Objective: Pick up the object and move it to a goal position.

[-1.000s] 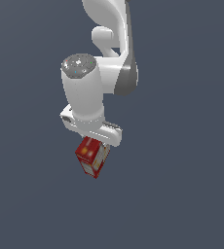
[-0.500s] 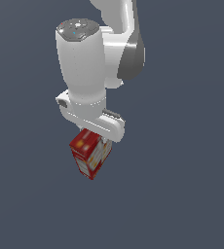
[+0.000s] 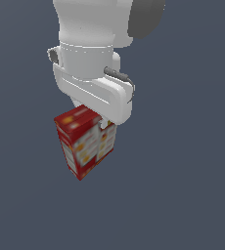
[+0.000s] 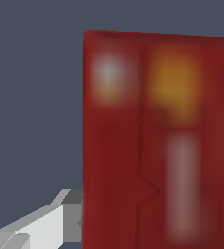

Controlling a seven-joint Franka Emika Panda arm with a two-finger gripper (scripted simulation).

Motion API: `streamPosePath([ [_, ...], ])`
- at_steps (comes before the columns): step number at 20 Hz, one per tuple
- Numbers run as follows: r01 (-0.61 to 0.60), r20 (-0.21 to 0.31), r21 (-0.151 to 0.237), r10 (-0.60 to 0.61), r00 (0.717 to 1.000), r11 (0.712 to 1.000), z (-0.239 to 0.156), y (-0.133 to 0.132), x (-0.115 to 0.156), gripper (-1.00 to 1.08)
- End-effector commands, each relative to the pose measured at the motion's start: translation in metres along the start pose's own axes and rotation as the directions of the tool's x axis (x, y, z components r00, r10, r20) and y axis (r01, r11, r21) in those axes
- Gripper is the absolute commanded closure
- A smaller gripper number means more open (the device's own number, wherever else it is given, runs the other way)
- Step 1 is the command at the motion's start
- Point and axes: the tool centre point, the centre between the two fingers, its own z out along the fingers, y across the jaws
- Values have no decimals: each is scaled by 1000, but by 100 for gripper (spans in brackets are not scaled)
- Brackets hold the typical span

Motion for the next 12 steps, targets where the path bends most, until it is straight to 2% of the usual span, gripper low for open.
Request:
streamPosePath([
  [1, -55, -32, 3, 56, 998, 998, -30, -5, 6, 108],
  [12, -256, -144, 24, 256, 956, 966, -143, -20, 25, 108],
])
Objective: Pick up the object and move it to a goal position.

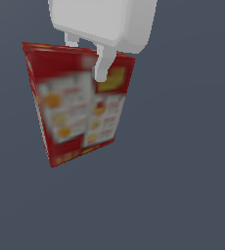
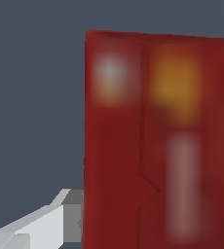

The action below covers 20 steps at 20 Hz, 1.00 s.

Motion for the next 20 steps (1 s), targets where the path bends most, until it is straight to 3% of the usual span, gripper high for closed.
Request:
streamPosePath([
  [1, -39, -22, 1, 39, 999, 999, -21, -3, 5, 108],
  [9, -108, -62, 3, 108, 992, 994, -60, -10, 13, 108],
  [20, -134, -77, 4, 134, 988, 991, -75, -13, 16, 108],
])
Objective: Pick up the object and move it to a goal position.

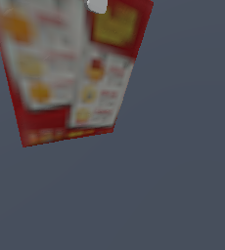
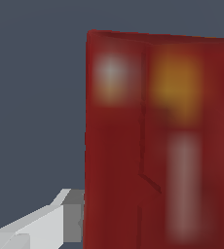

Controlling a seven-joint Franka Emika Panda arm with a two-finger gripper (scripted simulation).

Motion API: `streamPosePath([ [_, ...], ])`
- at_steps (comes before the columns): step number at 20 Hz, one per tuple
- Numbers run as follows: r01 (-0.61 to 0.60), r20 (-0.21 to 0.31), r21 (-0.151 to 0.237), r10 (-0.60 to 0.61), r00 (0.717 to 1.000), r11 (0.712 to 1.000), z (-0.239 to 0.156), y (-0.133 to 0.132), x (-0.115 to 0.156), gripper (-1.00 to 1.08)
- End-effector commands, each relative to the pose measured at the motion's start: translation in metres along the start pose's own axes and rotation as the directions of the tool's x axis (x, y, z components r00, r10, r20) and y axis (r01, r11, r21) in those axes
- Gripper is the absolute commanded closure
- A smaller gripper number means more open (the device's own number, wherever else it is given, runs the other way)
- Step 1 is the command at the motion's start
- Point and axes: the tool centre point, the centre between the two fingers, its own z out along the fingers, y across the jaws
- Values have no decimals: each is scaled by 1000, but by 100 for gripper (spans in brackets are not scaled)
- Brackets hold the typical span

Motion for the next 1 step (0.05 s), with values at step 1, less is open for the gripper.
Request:
streamPosePath([
  [1, -2, -2, 1, 2, 1000, 1000, -2, 0, 1, 108],
])
